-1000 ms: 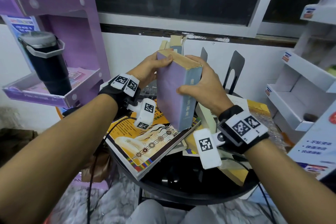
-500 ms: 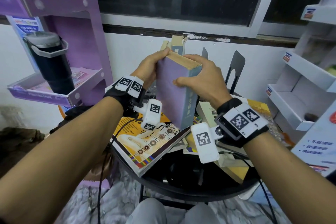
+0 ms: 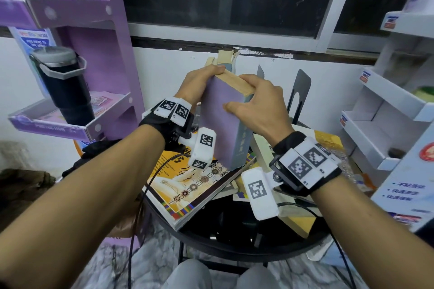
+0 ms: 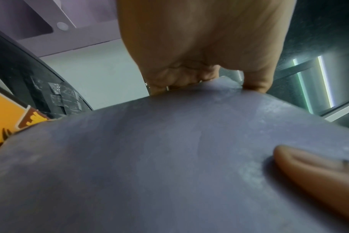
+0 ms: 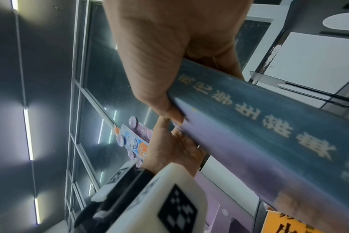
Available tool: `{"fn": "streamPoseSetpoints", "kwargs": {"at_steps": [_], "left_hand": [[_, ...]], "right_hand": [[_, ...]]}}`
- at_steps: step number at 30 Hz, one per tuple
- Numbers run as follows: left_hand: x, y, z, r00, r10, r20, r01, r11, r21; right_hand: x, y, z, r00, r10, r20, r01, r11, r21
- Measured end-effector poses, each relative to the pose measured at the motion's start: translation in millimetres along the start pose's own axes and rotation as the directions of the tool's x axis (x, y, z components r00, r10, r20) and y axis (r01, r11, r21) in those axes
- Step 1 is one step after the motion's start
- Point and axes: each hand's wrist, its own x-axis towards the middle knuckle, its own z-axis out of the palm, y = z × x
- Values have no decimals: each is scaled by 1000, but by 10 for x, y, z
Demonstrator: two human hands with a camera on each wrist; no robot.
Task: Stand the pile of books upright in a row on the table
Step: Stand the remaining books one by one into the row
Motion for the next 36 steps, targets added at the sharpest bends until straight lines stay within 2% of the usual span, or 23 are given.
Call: {"fn": "streamPoseSetpoints", "kwargs": {"at_steps": [7,12,18,23,28,31,34,36], "left_hand": [[76,82,167,1000,-12,6,12,1000,24],[173,177,336,999,-34,2,34,999,-35],[345,280,440,984,144,-108,-151,987,-62],[547,185,434,972,205,-111,-171,951,258],[696,56,392,975,196,-106,-129,883,452],[807,4,345,971,218,-99,-119,800,588],[904,-18,295,969,239,-62,-120,676,727],[964,-39,241,971,233,-46,-114,625,772]], "right_hand": [[61,29,-153,999,31,-23,-31,999,7],[119,41,-279,998,49,-45,-48,999,15],[234,116,-494,997,51,-60,-52,999,-8],[366,198,-599,993,67,-95,-69,997,-21],[518,347,-592,987,97,-131,-107,991,-74],[611,409,-519,986,117,-119,-125,990,-62],[702,456,-428,984,134,-116,-140,989,-53],[768,466,-353,981,151,-118,-160,985,-67]]}}
